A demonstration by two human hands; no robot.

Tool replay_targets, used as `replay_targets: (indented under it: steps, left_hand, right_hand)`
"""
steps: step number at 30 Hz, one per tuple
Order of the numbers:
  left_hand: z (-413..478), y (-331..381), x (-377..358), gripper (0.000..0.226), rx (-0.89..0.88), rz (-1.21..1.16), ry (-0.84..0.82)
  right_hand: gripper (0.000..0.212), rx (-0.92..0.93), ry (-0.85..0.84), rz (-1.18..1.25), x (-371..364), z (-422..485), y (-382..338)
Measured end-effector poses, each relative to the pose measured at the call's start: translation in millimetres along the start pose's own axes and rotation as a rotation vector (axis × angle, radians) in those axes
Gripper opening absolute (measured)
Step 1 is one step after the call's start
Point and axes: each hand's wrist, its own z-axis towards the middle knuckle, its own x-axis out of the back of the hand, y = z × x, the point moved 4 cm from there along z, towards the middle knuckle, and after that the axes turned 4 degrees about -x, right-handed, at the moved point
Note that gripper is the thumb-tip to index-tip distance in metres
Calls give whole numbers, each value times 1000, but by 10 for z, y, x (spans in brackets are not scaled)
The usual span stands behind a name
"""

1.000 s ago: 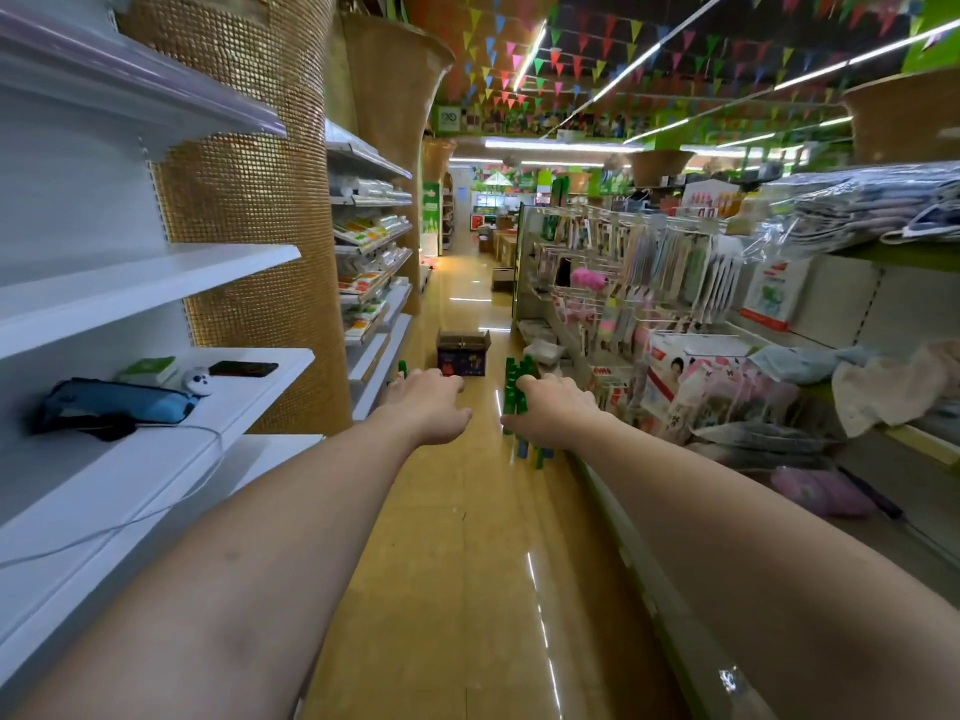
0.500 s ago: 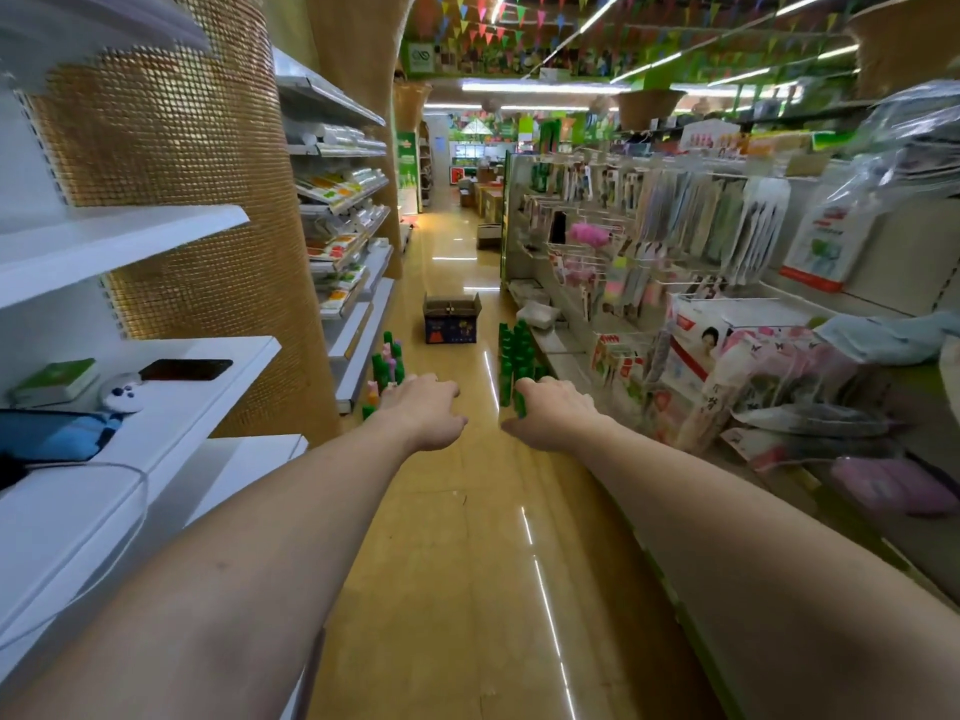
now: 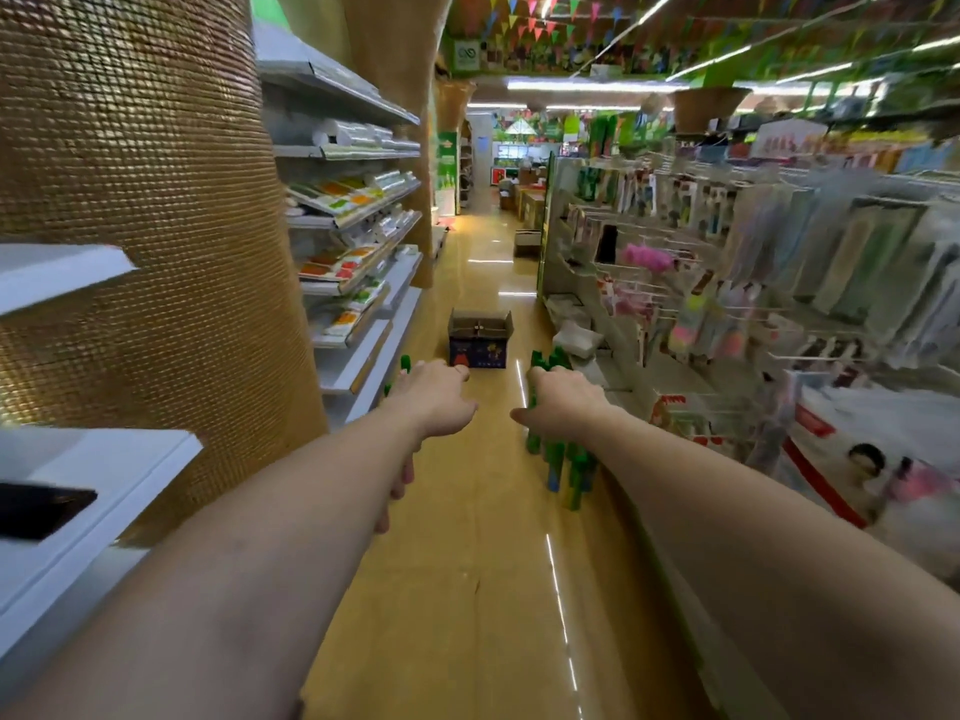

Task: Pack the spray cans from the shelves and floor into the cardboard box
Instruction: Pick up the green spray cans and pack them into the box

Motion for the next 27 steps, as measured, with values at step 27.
replay_targets:
  steps: [27]
  left_hand:
    - [7649, -1834, -497, 37, -96, 39, 39]
  right_hand:
    - [49, -46, -5, 25, -490, 7858, -19]
